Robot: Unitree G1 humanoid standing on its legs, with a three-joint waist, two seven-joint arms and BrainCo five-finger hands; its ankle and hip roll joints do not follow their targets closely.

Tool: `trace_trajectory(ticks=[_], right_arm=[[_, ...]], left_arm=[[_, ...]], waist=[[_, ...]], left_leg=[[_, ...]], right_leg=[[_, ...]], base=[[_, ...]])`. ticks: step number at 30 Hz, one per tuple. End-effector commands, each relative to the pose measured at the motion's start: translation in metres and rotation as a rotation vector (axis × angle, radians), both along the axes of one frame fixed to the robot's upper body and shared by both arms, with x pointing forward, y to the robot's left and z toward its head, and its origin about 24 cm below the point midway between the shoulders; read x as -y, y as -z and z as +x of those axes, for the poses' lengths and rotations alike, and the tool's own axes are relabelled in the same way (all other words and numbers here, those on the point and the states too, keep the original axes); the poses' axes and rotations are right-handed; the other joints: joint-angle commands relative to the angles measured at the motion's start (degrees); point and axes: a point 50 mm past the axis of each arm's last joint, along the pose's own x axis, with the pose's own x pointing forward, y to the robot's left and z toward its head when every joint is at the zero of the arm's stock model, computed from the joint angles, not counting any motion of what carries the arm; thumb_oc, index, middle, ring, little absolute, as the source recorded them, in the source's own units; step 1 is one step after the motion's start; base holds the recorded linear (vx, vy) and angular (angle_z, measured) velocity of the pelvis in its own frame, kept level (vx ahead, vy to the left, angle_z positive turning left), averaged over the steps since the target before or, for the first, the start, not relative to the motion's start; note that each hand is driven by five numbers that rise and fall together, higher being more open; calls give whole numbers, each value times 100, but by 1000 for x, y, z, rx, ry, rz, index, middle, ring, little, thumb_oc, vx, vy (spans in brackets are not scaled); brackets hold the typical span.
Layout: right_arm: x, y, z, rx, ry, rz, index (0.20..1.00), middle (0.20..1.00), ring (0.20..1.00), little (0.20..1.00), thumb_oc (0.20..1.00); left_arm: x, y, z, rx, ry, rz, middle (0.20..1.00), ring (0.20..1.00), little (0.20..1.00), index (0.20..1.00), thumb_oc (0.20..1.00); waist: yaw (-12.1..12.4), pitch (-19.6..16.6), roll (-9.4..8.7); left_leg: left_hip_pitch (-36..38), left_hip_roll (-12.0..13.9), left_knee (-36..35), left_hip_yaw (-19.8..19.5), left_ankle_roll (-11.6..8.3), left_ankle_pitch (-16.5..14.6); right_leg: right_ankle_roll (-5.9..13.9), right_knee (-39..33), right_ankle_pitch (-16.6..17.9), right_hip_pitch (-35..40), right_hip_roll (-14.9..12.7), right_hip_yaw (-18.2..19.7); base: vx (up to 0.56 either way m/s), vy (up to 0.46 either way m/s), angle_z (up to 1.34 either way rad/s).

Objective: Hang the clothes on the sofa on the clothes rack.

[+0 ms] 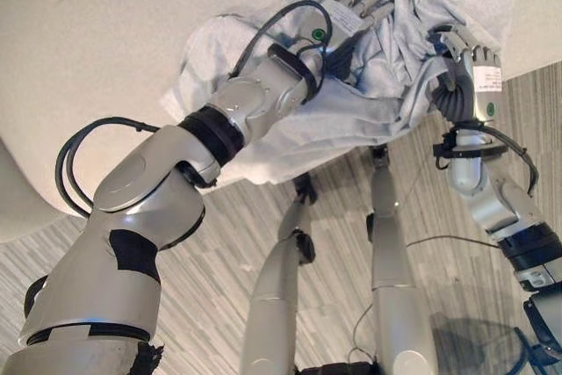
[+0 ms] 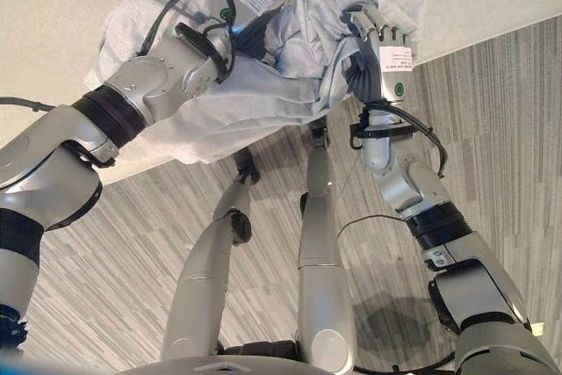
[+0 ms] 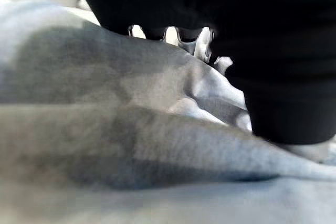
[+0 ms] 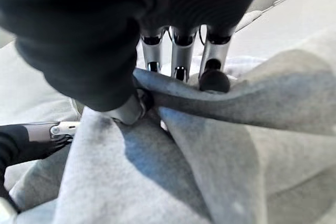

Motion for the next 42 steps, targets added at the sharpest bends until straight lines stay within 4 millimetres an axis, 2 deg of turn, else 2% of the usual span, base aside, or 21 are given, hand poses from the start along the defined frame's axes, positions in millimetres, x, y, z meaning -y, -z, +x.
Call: trace_trajectory(ticks=[1,2,3,4,11,20,25,27,28,29,30,31,33,35,36,38,39,42], right_arm=[[5,-13,-6,79,-7,-47,200,200,200,200,200],[3,-14,-7,84,-15,-49,200,200,200,200,200],[2,-15,-7,88,-19,-48,200,200,200,200,200],[1,-17,-7,95,-25,-49,200,200,200,200,200],[-1,-19,-9,125,-31,-46,200,200,200,200,200],[2,-14,-7,122,-5,-39,200,200,200,200,200],[10,-9,-6,111,32,-21,200,200,200,200,200],[13,-6,-6,107,47,-8,200,200,200,200,200],[18,3,-5,79,68,12,200,200,200,200,200],[17,4,-5,75,64,9,200,200,200,200,200],[17,7,-5,64,65,18,200,200,200,200,200],[16,10,-6,43,52,35,200,200,200,200,200],[12,10,-7,28,19,47,200,200,200,200,200],[6,-5,-11,51,-37,41,200,200,200,200,200],[6,-5,-11,49,-39,40,200,200,200,200,200],[5,-15,-12,65,-52,35,200,200,200,200,200],[2,-20,-13,62,-77,35,200,200,200,200,200],[-1,-29,-17,58,-112,20,200,200,200,200,200]], left_arm=[[22,7,-6,24,71,-4,1000,1000,1000,1000,1000],[24,5,-6,39,69,4,893,893,893,893,893],[24,4,-5,45,65,5,476,476,476,476,476],[24,3,-5,57,59,9,200,200,200,200,200],[6,-12,4,130,-30,-81,200,200,200,200,200],[-21,-13,9,157,-86,-182,200,200,200,200,200],[-44,-13,7,174,-102,-248,200,200,200,200,200],[-60,-8,6,171,-119,-321,200,200,200,200,200],[-87,9,1,143,-130,-460,200,200,200,200,200],[-90,11,0,140,-135,-462,200,200,200,200,200],[-101,19,-4,120,-135,-545,200,200,200,200,200],[-120,35,-13,98,-136,-668,200,200,200,200,200],[-147,48,-25,106,-173,-787,200,200,200,200,200],[-181,56,-50,172,-212,-922,200,200,200,200,200],[-181,57,-51,172,-214,-923,200,200,200,200,200],[-197,54,-61,225,-231,-959,200,200,200,200,200],[-207,54,-71,244,-242,-974,200,200,200,200,200],[-216,52,-81,253,-238,-956,200,200,200,200,200]], waist=[[-139,-64,353],[-149,-59,342],[-158,-54,333],[-160,-49,324],[-195,-29,260],[-149,-51,269],[-90,-109,282],[-38,-157,283],[57,-255,273],[28,-256,282],[79,-314,272],[184,-423,237],[215,-524,190],[411,-817,138],[388,-798,133],[512,-1006,111],[587,-1211,89],[703,-1564,34]], left_leg=[[-101,423,87,-1010,-472,-129],[-107,428,87,-1006,-472,-129],[-115,430,91,-999,-473,-126],[-128,438,89,-993,-476,-121],[-144,484,85,-1008,-480,-114],[-83,489,88,-1048,-487,-104],[15,489,91,-1069,-502,-109],[92,477,93,-1081,-505,-114],[278,482,90,-1099,-510,-139],[304,485,83,-1103,-511,-142],[413,496,72,-1119,-518,-162],[622,502,65,-1122,-527,-211],[951,528,14,-1133,-558,-204],[1693,569,-144,-1160,-608,-290],[1703,559,-157,-1163,-607,-248],[2081,590,-267,-1192,-632,-286],[2460,622,-406,-1228,-624,-295],[3013,668,-669,-1284,-616,-264]], right_leg=[[423,18,-302,234,-294,-776],[421,16,-300,225,-295,-769],[419,17,-298,220,-292,-767],[419,14,-294,208,-293,-773],[402,25,-281,165,-263,-775],[383,71,-320,245,-253,-819],[378,125,-386,366,-253,-876],[373,162,-418,441,-246,-896],[353,229,-498,623,-246,-951],[351,228,-505,648,-244,-957],[350,247,-555,764,-251,-984],[340,293,-607,945,-268,-1021],[336,294,-633,1276,-317,-1092],[355,275,-809,2047,-402,-1281],[353,260,-774,2060,-411,-1281],[370,241,-898,2479,-439,-1411],[374,202,-986,2898,-489,-1511],[394,125,-1104,3498,-567,-1738]], base=[[0,0,0],[0,0,0],[0,0,0],[0,0,0],[0,-6,-4],[0,-1,0],[0,0,0],[21,-19,1],[40,-37,0],[46,-39,0],[59,-17,0],[80,-22,4],[53,-20,5],[77,-32,12],[81,-15,16],[124,2,21],[186,1,20],[135,25,20]])
